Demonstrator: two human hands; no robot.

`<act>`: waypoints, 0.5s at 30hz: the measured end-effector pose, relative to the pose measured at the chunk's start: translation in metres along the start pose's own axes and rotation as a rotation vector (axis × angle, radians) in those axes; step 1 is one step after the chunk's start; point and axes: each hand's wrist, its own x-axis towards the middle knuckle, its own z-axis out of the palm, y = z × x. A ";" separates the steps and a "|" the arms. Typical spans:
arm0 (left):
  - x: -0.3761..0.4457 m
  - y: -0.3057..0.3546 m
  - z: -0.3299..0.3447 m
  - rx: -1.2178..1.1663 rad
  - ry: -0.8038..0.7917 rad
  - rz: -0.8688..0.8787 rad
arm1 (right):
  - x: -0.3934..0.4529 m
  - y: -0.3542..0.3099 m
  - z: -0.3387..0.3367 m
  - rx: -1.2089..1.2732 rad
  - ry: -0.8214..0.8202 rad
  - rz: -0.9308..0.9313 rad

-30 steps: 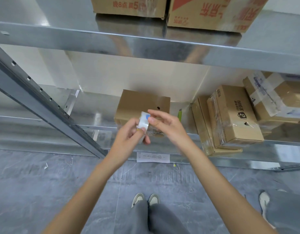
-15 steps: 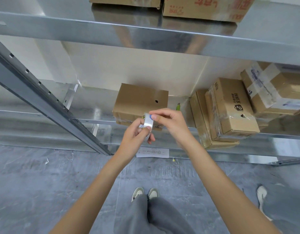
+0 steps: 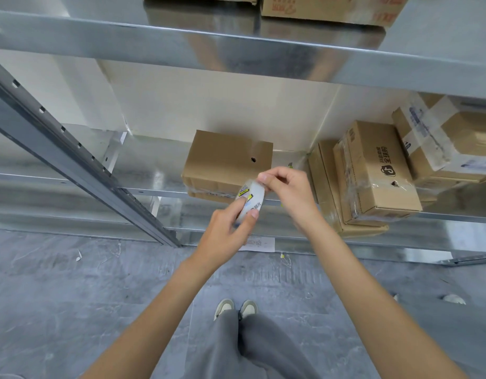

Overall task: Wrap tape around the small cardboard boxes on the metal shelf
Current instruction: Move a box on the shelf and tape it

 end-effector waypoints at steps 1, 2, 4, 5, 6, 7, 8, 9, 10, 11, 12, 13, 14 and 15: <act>0.000 -0.003 0.000 0.030 0.010 -0.006 | 0.001 -0.001 -0.002 -0.026 -0.013 -0.005; 0.000 -0.005 0.001 0.053 0.010 -0.010 | 0.001 -0.004 -0.005 -0.038 -0.029 -0.007; 0.001 -0.007 0.003 0.001 0.018 -0.074 | 0.004 -0.009 -0.010 -0.039 -0.058 -0.022; 0.002 -0.009 0.004 -0.065 0.033 -0.128 | 0.006 -0.012 -0.013 -0.052 -0.074 -0.037; 0.003 -0.012 0.003 -0.112 0.048 -0.175 | 0.009 -0.014 -0.015 -0.074 -0.097 -0.046; 0.005 -0.015 0.002 -0.134 0.058 -0.208 | 0.011 -0.016 -0.017 -0.092 -0.125 -0.038; 0.005 -0.018 0.002 -0.135 0.054 -0.227 | 0.014 -0.016 -0.018 -0.100 -0.154 -0.012; 0.005 -0.019 0.002 -0.132 0.043 -0.236 | 0.016 -0.016 -0.019 -0.105 -0.181 0.022; 0.005 -0.019 0.002 -0.132 0.034 -0.243 | 0.019 -0.015 -0.019 -0.114 -0.207 0.054; 0.005 -0.019 0.003 -0.138 0.031 -0.249 | 0.021 -0.015 -0.020 -0.129 -0.231 0.079; 0.006 -0.017 0.004 -0.142 0.035 -0.253 | 0.023 -0.015 -0.021 -0.144 -0.247 0.090; 0.006 -0.015 0.004 -0.150 0.044 -0.248 | 0.025 -0.015 -0.022 -0.149 -0.247 0.087; 0.006 -0.013 0.004 -0.164 0.052 -0.230 | 0.027 -0.015 -0.023 -0.142 -0.229 0.074; 0.005 -0.010 0.005 -0.186 0.054 -0.196 | 0.029 -0.015 -0.024 -0.126 -0.200 0.060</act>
